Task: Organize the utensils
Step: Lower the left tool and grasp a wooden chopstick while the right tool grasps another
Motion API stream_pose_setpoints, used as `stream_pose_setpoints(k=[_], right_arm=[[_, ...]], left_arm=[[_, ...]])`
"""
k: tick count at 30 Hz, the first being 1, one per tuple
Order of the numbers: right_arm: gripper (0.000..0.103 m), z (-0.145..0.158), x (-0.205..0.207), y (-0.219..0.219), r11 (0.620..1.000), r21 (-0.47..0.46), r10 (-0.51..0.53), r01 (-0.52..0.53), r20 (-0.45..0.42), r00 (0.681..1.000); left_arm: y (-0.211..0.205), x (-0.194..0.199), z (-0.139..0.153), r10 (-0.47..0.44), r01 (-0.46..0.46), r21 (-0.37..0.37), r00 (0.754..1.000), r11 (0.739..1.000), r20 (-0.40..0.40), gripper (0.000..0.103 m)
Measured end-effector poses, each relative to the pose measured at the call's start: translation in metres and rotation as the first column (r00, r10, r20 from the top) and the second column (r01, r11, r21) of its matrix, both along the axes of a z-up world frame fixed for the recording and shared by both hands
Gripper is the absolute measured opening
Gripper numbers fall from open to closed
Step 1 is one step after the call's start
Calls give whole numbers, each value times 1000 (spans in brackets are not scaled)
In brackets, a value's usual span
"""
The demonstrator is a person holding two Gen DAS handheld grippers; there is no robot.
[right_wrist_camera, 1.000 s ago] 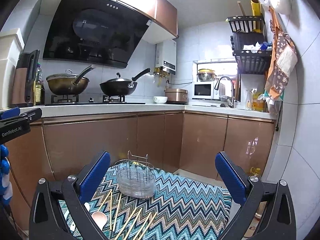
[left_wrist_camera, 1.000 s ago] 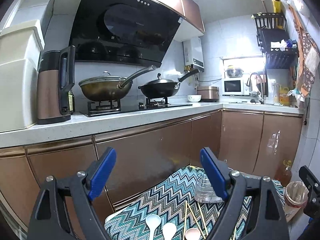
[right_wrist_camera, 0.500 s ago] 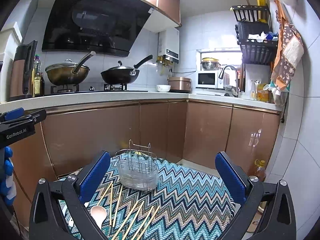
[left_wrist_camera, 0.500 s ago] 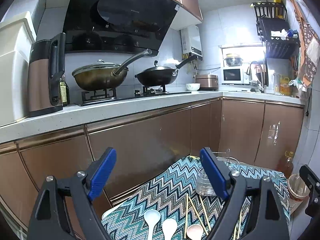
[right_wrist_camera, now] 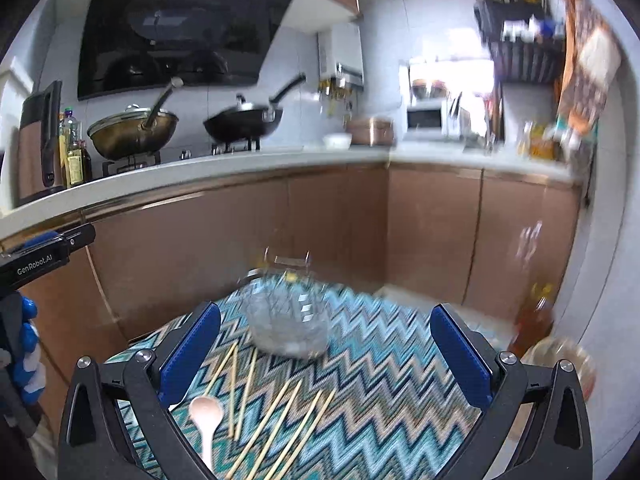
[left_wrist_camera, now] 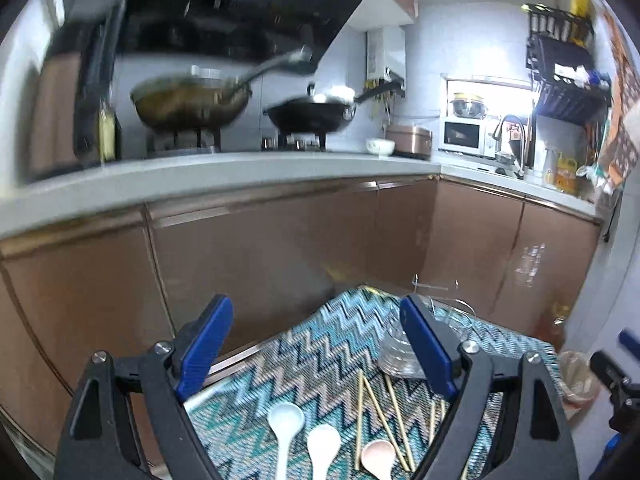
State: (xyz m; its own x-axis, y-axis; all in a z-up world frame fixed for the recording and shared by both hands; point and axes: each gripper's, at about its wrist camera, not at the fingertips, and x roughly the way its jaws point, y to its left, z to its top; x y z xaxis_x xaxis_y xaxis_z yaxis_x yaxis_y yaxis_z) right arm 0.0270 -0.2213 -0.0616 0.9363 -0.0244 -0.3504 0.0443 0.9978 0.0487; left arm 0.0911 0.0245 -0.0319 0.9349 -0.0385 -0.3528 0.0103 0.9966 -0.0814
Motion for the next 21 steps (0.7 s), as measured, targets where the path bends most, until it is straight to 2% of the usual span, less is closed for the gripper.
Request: stream_pose_setpoints(k=[3,6,8,9,11,15,17,21], right_arm=[[102,-13,19,-14,998,60,32,-26,-103,994],[93,-35,44,-26,984,166,95,-59,-223,970],[78,-53,59,-32,974,217,128,-64,-293,948],[74,-63,69,-34,967,245,148,-66,-333,931],[59,-84,87,-35,954,292,188,-70,-401,897],[43,-112,115,-37,942,328,229,-66,-492,840],[36,-122,126,-34,946,318,230,-63,-523,820],[27,-146,155,-39,942,333,241,-38,-594,768]], left_arm=[[21,21,-13,-15,11,-56,997,998,-75,85],[36,41,-31,-47,30,-106,985,994,-165,85],[42,53,-46,-64,40,-113,973,993,-223,85],[43,59,-52,-76,47,-118,965,992,-251,85],[39,68,-65,-116,79,-134,947,988,-300,85],[21,98,-92,-209,154,-162,885,975,-415,85],[6,117,-109,-263,199,-180,830,963,-492,83],[-15,149,-141,-305,227,-204,746,952,-592,83]])
